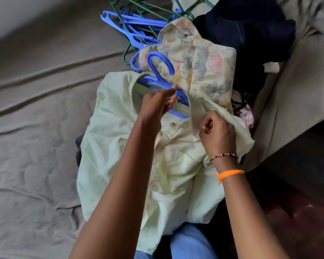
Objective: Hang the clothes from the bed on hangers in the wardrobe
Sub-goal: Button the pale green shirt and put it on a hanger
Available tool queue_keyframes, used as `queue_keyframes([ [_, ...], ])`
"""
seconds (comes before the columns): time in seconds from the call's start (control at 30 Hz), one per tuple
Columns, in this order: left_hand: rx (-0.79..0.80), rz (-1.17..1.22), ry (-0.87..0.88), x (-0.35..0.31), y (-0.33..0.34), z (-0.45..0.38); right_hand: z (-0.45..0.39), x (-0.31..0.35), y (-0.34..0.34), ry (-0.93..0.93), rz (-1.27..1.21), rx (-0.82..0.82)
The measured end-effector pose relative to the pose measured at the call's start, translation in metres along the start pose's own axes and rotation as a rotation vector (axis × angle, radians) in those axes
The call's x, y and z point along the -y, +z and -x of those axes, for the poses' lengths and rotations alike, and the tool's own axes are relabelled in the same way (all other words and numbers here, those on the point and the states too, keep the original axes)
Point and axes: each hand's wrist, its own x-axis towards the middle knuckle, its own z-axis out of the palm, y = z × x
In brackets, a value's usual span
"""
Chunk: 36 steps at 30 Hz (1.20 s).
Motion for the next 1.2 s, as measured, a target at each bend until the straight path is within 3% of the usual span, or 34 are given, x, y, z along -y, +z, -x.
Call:
queue_keyframes([
  [0.07, -0.017, 0.008, 0.022, 0.006, -0.003, 0.003, 0.003, 0.001, -0.008, 0.028, 0.022, -0.040],
  [0.13, -0.091, -0.095, 0.109, 0.012, -0.002, -0.003, -0.008, 0.009, -0.013, -0.075, 0.004, -0.154],
  [0.2, -0.128, -0.342, 0.234, 0.017, 0.002, -0.010, -0.029, 0.018, -0.007, -0.198, -0.012, -0.171],
  [0.27, -0.120, -0.615, 0.283, 0.028, 0.002, -0.010, -0.057, 0.027, 0.008, -0.290, 0.027, -0.066],
  [0.37, -0.083, -1.185, 0.255, 0.064, -0.007, 0.001, -0.086, 0.035, 0.032, -0.305, 0.328, 0.076],
  [0.47, -0.109, -1.432, 0.353, 0.097, -0.022, 0.016, -0.090, 0.032, 0.051, -0.305, 0.614, -0.036],
  [0.53, -0.093, -1.415, 0.450, 0.104, -0.031, 0.018, -0.089, 0.028, 0.058, -0.342, 0.679, -0.124],
  [0.67, -0.037, -1.276, 0.468, 0.107, -0.045, 0.026, -0.087, 0.027, 0.042, -0.299, 0.390, 0.015],
  [0.8, 0.138, -1.227, 0.375, 0.109, -0.066, 0.037, -0.036, 0.029, 0.025, -0.288, -0.096, -0.297],
  [0.87, 0.185, -1.087, 0.432, 0.104, -0.078, 0.042, 0.005, 0.026, 0.028, -0.160, -0.316, -0.307],
  [1.03, -0.219, -0.836, 0.540, 0.093, -0.087, 0.043, 0.074, 0.017, 0.071, 0.201, -0.492, -0.037],
  [1.13, -0.205, -0.876, 0.487, 0.092, -0.082, 0.027, 0.066, 0.024, 0.087, 0.294, -0.520, -0.040],
  [1.2, -0.202, -0.933, 0.433, 0.093, -0.078, 0.017, 0.051, 0.033, 0.092, 0.313, -0.357, -0.071],
])
